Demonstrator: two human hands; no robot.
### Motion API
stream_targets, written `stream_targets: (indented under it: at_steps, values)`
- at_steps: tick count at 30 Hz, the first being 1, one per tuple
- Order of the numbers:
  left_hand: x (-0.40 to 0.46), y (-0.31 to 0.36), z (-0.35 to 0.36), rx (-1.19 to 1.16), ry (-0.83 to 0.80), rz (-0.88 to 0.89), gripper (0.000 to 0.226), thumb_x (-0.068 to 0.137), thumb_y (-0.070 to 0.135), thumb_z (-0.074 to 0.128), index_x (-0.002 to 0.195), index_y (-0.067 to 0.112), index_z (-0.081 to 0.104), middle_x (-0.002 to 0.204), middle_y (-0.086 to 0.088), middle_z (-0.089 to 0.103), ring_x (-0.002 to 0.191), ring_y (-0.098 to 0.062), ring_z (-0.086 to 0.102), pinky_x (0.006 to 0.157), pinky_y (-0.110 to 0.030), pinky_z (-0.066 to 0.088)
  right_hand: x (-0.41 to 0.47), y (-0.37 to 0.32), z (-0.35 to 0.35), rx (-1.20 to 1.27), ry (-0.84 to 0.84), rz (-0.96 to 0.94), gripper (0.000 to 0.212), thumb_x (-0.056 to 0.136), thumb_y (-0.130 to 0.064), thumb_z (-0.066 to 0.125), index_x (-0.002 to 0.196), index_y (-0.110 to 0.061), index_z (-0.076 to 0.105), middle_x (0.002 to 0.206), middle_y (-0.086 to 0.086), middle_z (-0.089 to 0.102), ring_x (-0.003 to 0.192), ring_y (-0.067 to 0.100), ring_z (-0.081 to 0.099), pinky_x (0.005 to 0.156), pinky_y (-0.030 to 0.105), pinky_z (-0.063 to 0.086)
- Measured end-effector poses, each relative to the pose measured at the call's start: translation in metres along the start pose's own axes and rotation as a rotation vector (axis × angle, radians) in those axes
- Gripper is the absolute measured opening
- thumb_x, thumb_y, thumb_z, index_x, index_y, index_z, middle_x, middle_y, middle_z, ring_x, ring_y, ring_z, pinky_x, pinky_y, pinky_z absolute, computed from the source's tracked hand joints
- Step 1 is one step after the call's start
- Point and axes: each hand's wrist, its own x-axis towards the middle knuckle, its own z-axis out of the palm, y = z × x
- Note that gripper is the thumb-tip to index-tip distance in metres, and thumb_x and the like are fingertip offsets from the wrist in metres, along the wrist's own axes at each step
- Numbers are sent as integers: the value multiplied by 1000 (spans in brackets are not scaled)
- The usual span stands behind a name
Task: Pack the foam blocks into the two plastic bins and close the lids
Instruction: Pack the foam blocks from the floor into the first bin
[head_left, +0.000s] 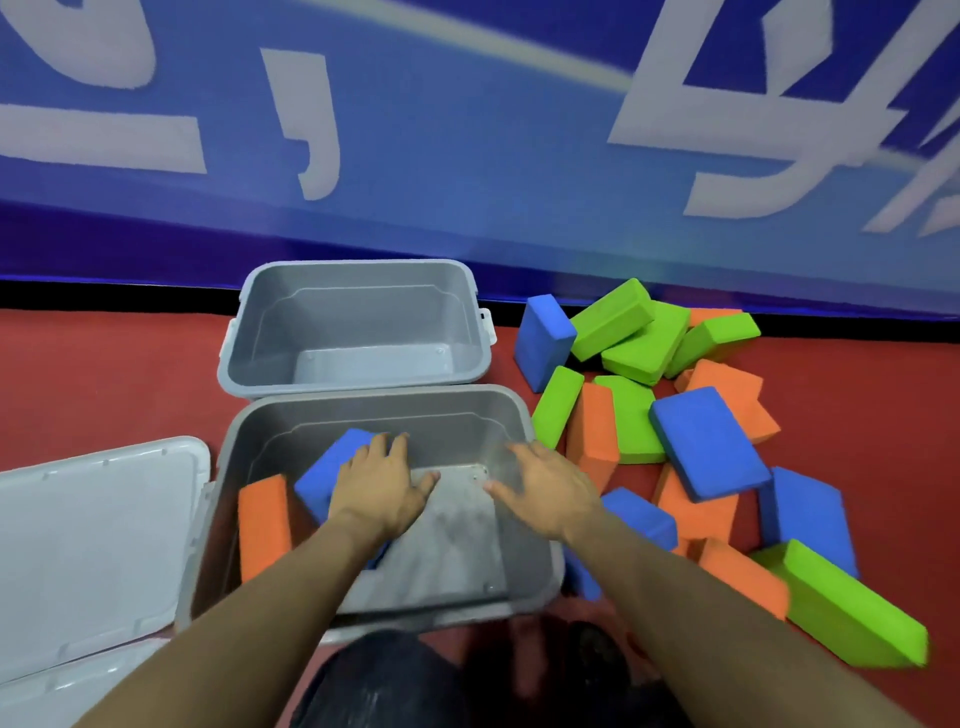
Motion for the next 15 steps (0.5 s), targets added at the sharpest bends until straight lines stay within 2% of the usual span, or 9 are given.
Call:
stream_targets:
  at_steps: [7,15]
  values:
    - [8,113,40,31,-58,224,73,96,64,43,153,20,33,151,-5,40,136,-27,42,110,-41,36,-24,110,-16,21,16,143,74,94,-65,48,154,-24,35,150,3,46,137,27,46,109,41,41]
    - [30,205,123,103,-215,353,81,93,68,45,156,20,27,157,-5,35,142,-27,38,115,-41,33,-45,229,34,91,-49,321,74,94,-65,50,154,-24,36,156,-1,41,140,23,44,109,35,37]
